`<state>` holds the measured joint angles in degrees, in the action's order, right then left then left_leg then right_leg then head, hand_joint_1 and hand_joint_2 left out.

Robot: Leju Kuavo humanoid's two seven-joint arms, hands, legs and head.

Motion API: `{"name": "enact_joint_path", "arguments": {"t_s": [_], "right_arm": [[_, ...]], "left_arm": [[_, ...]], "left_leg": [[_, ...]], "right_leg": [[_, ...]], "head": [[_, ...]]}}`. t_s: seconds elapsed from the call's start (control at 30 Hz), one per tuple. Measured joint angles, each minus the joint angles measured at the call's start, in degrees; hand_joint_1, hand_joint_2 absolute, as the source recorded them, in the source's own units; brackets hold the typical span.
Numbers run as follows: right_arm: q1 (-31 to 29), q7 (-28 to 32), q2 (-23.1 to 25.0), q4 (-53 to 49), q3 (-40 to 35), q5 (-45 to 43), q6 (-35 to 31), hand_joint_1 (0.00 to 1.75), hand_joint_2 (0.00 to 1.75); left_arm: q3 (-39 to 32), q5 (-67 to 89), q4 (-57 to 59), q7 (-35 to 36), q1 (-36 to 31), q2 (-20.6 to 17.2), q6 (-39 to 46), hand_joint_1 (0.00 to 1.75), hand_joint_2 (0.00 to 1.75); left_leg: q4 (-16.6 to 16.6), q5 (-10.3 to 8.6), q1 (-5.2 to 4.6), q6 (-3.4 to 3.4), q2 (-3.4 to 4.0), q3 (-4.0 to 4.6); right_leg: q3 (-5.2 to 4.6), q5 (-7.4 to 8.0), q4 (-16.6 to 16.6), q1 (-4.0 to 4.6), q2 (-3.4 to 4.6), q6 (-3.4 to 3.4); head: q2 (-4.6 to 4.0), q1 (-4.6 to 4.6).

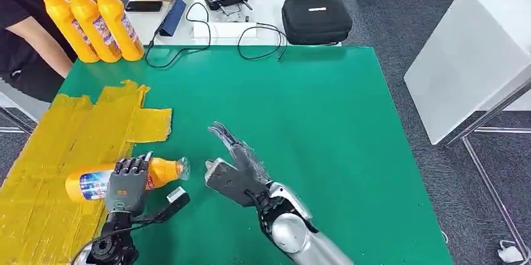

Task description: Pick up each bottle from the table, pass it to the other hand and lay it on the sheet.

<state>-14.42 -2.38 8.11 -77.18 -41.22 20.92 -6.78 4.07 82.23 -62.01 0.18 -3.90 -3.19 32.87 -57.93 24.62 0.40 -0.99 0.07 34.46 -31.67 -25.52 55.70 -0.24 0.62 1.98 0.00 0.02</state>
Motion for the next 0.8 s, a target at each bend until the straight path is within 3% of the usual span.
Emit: {"name": "enact_joint_path", "arguments": {"t_s": [0.07,0.1,0.13,0.33,0.5,0.8], "right_arm": [[0.1,0.0,-0.07,-0.35,0.07,-0.04,0.04,0.0,0.0],[0.11,0.0,-0.09,-0.44,0.15,-0.24,0.15,0.0,0.0],[0.12,0.02,-0.09,-0.52,0.2,-0.35,0.39,0.0,0.0],[0.35,0.11,-0.11,-0.72,0.2,-0.74,1.31,0.0,0.0],[0.59,0.11,-0.09,-0.83,0.2,-0.74,1.33,0.0,0.0],[1.5,0.13,-0.09,-1.6,0.37,-0.72,1.57,0.0,0.0]], "left_arm": [[0.13,0.17,1.87,0.15,-0.82,-0.24,-0.04,1.75,1.75],[0.2,0.77,2.56,0.68,-1.32,-0.37,-0.68,0.99,1.75],[0.43,1.34,3.24,1.31,-1.85,-0.48,-1.4,0.0,0.0],[1.46,6.76,10.69,7.61,-6.51,-1.77,-4.74,0.0,0.0],[2.51,7.21,14.95,10.25,-8.71,-2.77,-4.83,0.0,0.0],[2.43,7.23,15.82,10.51,-8.69,-3.47,-4.66,0.0,0.0]], "left_leg": [[0.01,0.0,-0.01,0.0,0.01,-0.05],[0.01,0.0,-0.01,0.0,0.0,-0.09],[0.02,0.0,-0.01,0.0,-0.02,-0.16],[0.15,0.1,-0.11,0.11,-0.32,-0.92],[0.52,0.6,-0.15,0.26,-0.43,-2.04],[0.59,0.12,-0.11,0.48,-0.59,-2.42]], "right_leg": [[0.05,0.0,0.0,0.0,0.01,0.0],[0.11,0.0,0.0,0.0,0.0,0.0],[0.2,0.0,-0.01,0.0,-0.01,0.0],[0.99,-0.21,-0.02,-0.01,-0.27,-0.12],[1.44,-0.69,-0.07,-0.04,-0.36,-0.31],[1.78,-0.54,-0.01,-0.01,-0.54,-0.39]], "head": [[0.0,-0.02],[0.0,-0.02],[0.0,0.0],[0.0,-0.02],[0.0,-0.02],[0.0,-0.04]]}}
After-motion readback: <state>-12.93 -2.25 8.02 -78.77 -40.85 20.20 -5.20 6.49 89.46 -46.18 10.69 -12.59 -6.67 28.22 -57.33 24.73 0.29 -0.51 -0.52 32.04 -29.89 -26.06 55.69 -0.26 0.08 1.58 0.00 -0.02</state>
